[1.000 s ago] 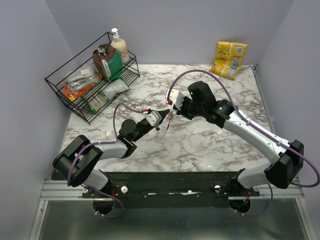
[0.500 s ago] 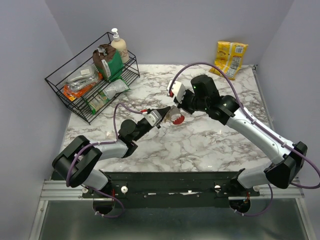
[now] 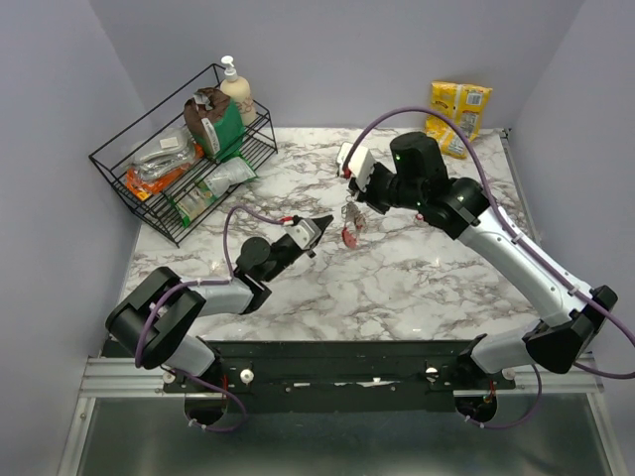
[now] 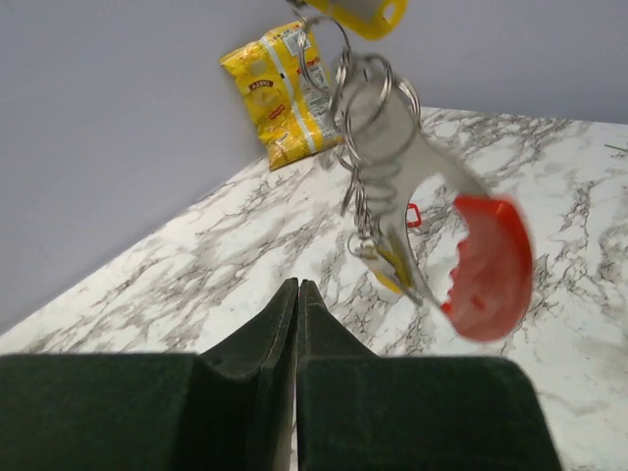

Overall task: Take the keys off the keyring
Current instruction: Remove the key from the keyring.

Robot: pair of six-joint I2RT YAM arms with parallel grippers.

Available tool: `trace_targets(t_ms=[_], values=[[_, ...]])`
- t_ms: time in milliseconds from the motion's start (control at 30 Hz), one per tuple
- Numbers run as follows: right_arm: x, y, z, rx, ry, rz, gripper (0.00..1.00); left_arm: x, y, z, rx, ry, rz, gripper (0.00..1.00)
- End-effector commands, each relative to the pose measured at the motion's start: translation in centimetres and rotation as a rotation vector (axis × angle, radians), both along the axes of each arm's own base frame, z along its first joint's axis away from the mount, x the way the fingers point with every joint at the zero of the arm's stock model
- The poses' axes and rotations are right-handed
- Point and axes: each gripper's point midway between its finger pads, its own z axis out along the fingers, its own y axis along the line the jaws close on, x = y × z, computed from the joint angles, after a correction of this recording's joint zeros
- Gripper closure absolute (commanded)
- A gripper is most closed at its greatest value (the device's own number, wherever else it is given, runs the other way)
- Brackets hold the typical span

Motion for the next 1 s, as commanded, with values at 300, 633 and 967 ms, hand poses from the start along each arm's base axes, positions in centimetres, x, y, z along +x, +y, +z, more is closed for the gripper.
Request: trace_targets(t_ms=[300, 633, 967], values=[[-0.7, -0.6, -4.8, -0.099, 0.042, 0.044, 0.99, -0.7, 3.0, 4.2, -0.158, -0.132, 0.067, 0.81], [-1.4, -0.6, -6.2, -0.152, 0.050, 0.117, 0.99, -1.6, 3.6, 5.4, -0.233, -0.150, 0.017, 0.79], [-2.3, -0.1, -8.1, -0.183, 0.083, 0.188, 0.99, -3.6, 0.4, 4.8, -0.277, -0.011, -0.246, 0.63]])
